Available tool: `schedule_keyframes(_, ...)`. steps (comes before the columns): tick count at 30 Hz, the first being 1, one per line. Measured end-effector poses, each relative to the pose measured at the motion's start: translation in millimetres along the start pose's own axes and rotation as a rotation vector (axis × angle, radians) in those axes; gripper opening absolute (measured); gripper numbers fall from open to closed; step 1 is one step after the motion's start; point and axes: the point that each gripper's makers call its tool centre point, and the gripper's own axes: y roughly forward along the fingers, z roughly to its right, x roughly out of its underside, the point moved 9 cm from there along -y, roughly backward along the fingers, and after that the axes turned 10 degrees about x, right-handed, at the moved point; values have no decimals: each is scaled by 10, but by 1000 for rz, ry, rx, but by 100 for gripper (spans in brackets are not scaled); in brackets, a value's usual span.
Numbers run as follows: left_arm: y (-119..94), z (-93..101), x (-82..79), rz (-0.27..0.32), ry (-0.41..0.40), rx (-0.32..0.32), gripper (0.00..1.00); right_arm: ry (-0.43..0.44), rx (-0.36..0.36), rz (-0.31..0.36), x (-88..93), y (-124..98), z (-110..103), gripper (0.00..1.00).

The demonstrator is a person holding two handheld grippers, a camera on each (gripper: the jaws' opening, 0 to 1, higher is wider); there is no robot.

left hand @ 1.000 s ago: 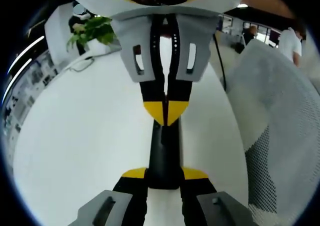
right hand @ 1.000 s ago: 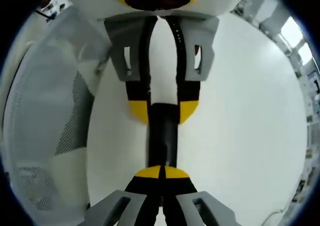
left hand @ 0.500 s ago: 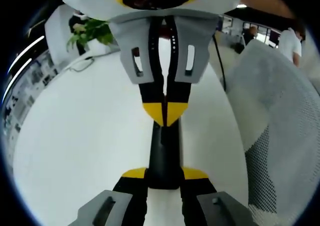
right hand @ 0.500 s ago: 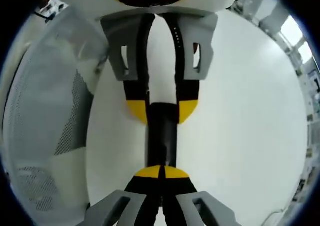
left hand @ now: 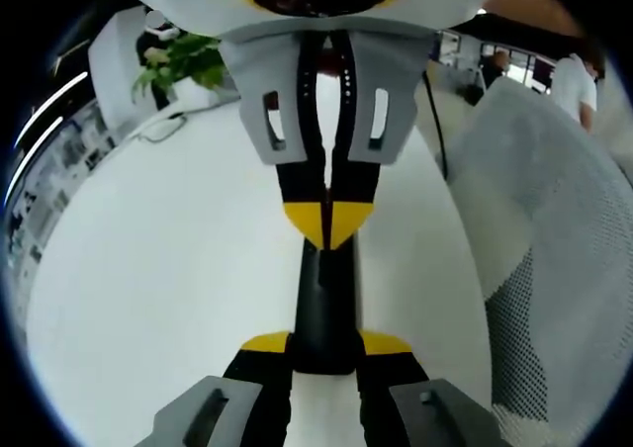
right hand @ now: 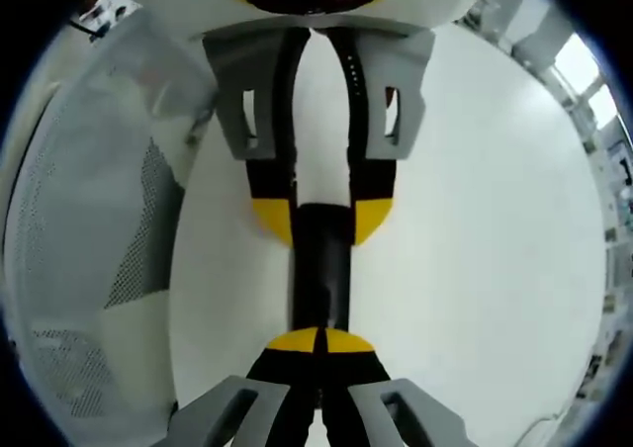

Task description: Press the specified remote control buttons in sequence, fully releasing each button before pressing the next.

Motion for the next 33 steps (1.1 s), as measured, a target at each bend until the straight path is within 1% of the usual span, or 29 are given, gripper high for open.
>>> schedule_keyframes(7, 2, 11, -5, -2, 3, -1, 23, 9, -2, 11, 1, -25, -6, 0)
schedule_keyframes(11, 4, 10, -1, -2, 2, -1, 23, 14, 9, 22, -4, -91, 12, 0)
schedule_keyframes(19, 5, 5, 5, -3, 1, 1, 23, -2, 29, 34, -71, -234, 13, 0)
schedule_keyframes(26, 2, 4, 5, -3, 1, 3, 23, -18, 36, 25, -84, -305, -7, 0)
schedule_keyframes(33, -1, -1, 2, -5, 1, 4, 23, -31, 43, 31, -124, -367, -14, 0)
